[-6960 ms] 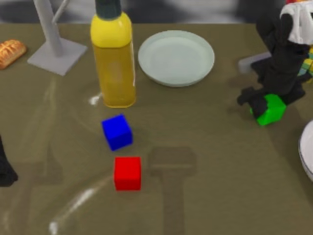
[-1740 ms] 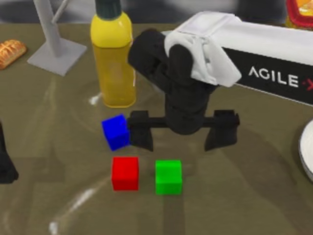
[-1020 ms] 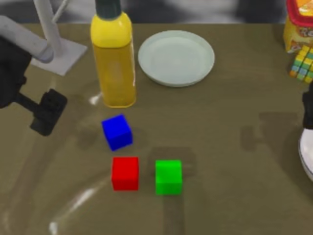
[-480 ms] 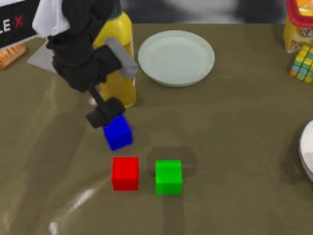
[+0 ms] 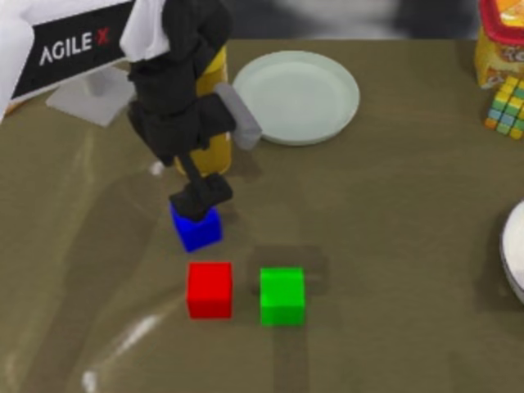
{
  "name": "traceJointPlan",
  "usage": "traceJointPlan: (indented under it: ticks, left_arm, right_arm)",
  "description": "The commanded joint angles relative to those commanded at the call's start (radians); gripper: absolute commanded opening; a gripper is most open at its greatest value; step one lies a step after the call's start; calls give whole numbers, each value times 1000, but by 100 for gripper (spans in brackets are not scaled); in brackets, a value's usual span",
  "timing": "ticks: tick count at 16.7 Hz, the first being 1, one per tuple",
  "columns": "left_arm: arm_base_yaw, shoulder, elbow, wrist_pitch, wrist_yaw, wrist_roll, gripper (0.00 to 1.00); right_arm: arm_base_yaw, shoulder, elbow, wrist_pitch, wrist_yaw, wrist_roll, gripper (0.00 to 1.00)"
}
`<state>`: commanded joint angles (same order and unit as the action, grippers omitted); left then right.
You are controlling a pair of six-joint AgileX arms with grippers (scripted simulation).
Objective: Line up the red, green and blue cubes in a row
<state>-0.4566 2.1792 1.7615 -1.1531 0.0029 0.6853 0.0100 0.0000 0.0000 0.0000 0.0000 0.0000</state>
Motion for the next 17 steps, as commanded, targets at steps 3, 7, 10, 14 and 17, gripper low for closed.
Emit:
traceJointPlan:
  ticks: [3, 7, 10, 14, 17]
  left_arm:
    - [5, 0, -1, 1, 0, -1, 100]
    - [2, 26, -51, 75, 0, 2, 100]
    - [2, 69, -123, 201, 1, 2, 100]
    - [1, 99, -168, 267, 1, 3, 100]
    - [1, 99, -168, 267, 1, 3, 100]
  right_arm:
    - [0, 0, 0, 0, 0, 0, 100]
    - [0, 0, 0, 0, 0, 0, 100]
    - [0, 0, 0, 0, 0, 0, 100]
    - [0, 0, 0, 0, 0, 0, 100]
    - [0, 0, 0, 0, 0, 0, 100]
